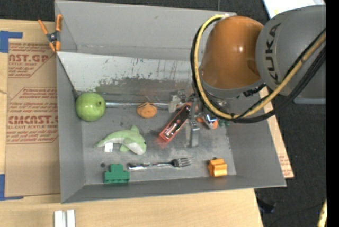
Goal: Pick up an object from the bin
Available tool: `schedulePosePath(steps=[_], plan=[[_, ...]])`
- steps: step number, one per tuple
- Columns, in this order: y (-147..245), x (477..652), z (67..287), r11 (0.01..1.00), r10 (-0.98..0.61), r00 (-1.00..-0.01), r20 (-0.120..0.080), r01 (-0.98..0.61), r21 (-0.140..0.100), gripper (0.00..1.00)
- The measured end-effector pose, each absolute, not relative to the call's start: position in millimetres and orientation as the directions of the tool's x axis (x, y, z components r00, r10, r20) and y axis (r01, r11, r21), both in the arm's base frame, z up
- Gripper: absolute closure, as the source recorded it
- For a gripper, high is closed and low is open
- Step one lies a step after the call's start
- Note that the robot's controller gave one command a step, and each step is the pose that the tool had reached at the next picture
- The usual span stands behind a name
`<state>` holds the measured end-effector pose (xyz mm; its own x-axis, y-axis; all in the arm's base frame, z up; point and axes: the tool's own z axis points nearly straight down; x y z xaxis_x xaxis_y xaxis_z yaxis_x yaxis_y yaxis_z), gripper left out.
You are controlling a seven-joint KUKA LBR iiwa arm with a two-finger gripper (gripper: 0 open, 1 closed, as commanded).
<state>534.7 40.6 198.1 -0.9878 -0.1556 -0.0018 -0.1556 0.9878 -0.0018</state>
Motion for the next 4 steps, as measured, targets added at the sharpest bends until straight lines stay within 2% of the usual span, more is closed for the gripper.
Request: schedulePosePath(steps=[1,2,3,4], plan=[[67.3,506.5,212.7,0.874,-0.486,-0.874,0.001,-0.486,0.0,0.0],[69.1,514.2,187.0,0.873,-0.488,-0.873,-0.009,-0.488,-0.003,0.0],[69.0,511.4,169.7,0.964,-0.267,-0.964,-0.001,-0.267,0.001,0.0],[86.8,512.7,170.1,0.927,-0.376,-0.927,-0.004,-0.376,0.0,0.0]])
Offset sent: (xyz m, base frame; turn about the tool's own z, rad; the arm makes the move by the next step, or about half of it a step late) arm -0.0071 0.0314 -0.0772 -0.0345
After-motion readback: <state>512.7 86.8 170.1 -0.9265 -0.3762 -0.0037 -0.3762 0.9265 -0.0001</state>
